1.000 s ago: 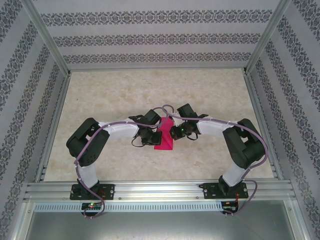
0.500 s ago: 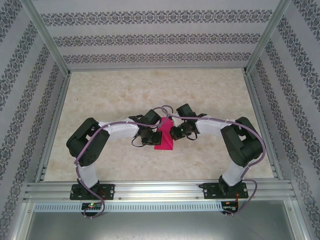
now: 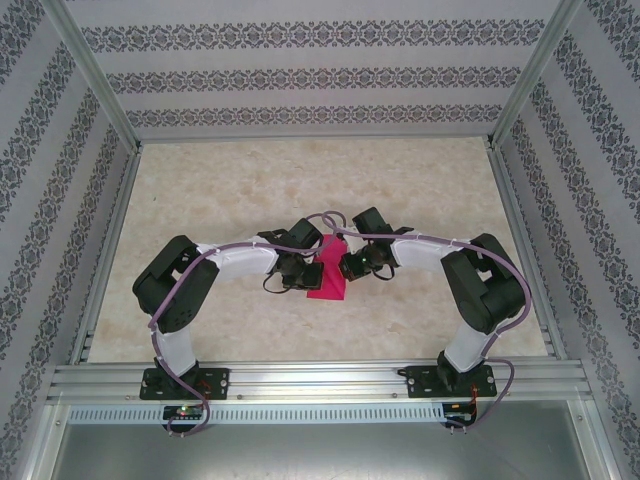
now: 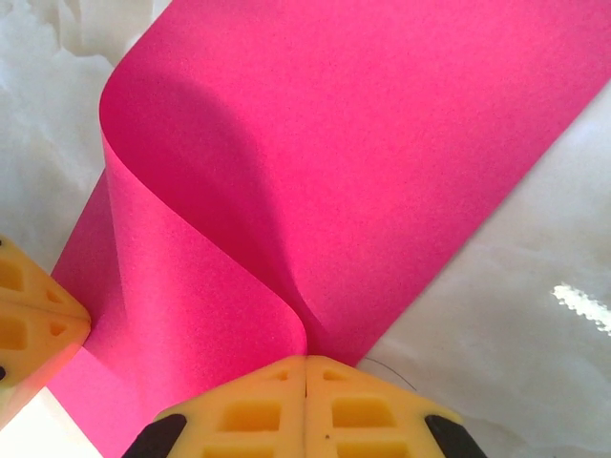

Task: Fold a paper plane with a square sheet of paper (pick it up from the middle)
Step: Fold the triangle a second time at the center of the table.

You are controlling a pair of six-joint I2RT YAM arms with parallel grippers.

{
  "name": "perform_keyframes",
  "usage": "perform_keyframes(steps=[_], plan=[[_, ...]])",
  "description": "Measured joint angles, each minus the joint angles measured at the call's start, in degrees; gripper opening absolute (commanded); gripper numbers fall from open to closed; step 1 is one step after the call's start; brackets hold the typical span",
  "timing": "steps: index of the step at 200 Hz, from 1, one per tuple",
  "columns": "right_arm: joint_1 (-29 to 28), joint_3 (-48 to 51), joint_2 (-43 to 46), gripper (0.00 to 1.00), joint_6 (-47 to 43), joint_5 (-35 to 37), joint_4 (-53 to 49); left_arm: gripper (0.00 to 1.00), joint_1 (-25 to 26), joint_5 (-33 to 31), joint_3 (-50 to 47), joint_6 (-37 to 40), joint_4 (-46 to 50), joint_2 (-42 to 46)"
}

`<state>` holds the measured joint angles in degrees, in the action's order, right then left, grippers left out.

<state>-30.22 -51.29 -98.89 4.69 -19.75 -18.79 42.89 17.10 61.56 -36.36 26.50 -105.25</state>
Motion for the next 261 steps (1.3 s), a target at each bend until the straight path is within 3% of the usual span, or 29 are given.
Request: perform_keyframes(steps=[261], plan=[[0.4,-3.1,0.9,0.06,0.1,-3.0,-1.7,0.08,0.0,-4.2,2.6,3.4,4.7,-0.6]])
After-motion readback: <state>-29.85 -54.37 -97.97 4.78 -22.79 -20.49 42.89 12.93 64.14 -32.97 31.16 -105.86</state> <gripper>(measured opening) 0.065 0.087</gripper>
